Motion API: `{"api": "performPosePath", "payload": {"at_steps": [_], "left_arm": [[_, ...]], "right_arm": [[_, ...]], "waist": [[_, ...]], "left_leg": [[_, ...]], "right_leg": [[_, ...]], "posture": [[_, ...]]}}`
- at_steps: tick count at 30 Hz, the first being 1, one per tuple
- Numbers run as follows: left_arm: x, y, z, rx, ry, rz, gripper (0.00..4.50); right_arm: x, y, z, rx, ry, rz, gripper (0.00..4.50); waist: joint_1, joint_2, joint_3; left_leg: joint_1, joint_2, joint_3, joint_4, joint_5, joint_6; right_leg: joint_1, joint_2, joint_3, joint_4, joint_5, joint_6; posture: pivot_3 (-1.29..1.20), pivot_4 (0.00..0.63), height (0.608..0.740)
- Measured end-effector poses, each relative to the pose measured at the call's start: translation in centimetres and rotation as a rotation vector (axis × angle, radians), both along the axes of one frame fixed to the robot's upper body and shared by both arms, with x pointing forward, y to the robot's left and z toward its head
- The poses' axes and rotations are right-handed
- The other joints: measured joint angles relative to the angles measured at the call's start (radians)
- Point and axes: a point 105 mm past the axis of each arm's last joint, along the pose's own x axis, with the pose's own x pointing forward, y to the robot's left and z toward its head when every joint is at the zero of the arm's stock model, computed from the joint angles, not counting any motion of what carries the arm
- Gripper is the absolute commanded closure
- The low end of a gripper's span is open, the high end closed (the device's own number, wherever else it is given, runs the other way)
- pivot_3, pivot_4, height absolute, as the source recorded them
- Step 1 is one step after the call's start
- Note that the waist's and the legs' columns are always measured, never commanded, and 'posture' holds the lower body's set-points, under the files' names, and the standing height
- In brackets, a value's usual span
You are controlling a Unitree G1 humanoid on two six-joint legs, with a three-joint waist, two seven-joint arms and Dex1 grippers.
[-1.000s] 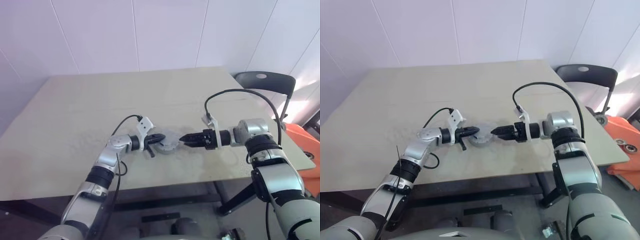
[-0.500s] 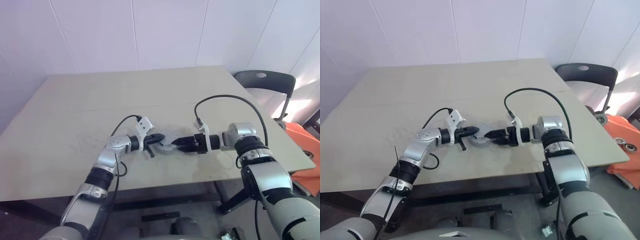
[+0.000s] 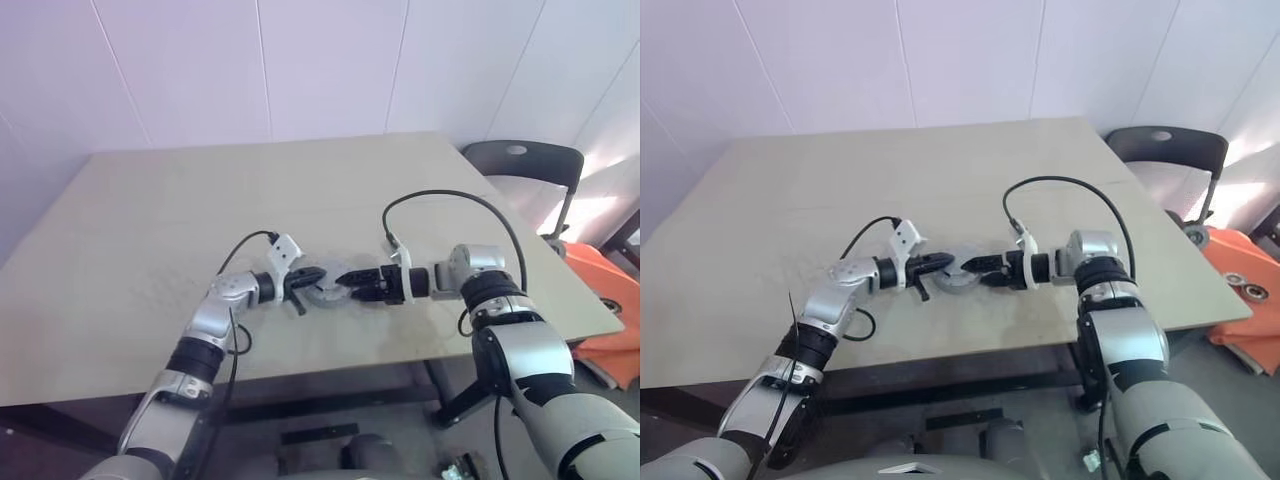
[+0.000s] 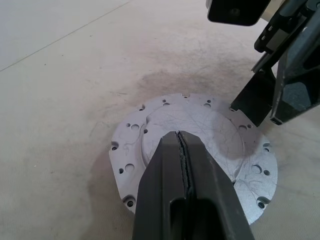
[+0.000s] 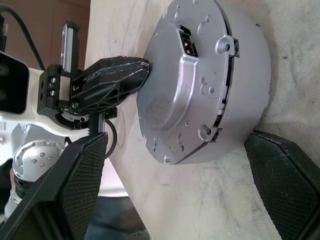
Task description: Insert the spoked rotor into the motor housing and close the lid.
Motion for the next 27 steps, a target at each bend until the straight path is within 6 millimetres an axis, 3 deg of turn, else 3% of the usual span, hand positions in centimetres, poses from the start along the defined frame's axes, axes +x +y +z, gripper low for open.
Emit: {"api": "performPosePath", "payload": {"at_steps": [27], "left_arm": [[-0.5,2.3,0.2,-0.02,0.027,0.023,4.5]], "right_arm": [[0.2,1.0,0.0,0.013,-0.023,0.005,0.02]], "waist": [[-0.021,0.0,0.0]], "left_leg": [[0.0,0.001,-0.001,-0.001,0.0,0.0]], "right_leg": [[-0.001,0.0,0.0,0.0,0.0,0.0]], "posture": [[0.0,0.0,0.74]]}}
